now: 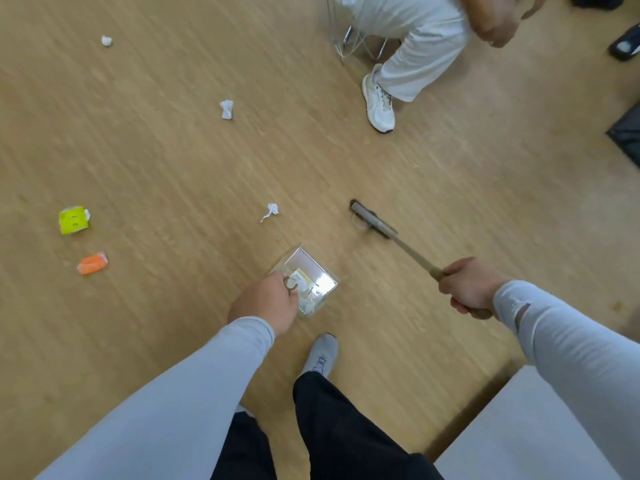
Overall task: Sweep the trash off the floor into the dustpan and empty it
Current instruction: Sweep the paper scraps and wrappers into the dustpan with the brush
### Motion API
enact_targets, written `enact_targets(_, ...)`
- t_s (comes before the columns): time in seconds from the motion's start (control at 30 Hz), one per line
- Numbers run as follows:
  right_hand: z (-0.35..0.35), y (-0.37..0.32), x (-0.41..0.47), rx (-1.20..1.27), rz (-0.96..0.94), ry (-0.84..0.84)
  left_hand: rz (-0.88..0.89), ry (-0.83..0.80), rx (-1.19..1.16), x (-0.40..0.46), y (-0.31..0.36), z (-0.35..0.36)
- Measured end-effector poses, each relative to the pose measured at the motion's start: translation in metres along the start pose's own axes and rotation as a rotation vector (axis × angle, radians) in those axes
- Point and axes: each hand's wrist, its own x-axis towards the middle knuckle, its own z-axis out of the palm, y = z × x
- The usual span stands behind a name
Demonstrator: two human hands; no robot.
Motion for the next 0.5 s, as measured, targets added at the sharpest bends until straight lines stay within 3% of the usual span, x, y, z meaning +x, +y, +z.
enact_targets(0.13, -0.013, 0.023, -0.028, -0.102, -0.068, -0.132, 0.007, 0.01, 0.003, -0.001, -0.002, -0.002)
enact_targets(0.3, -0.047, 0.064, -0.039, 0.144, -0.058, -0.179, 0.026, 0.028, 0.01, -0.002, -0.003, -0.002)
enact_targets(0.5, 0.001, 0.025, -0.046, 0.01, -0.133, -0.111, 0.029, 0.032, 0.007, -0.009, -0.006, 0.0)
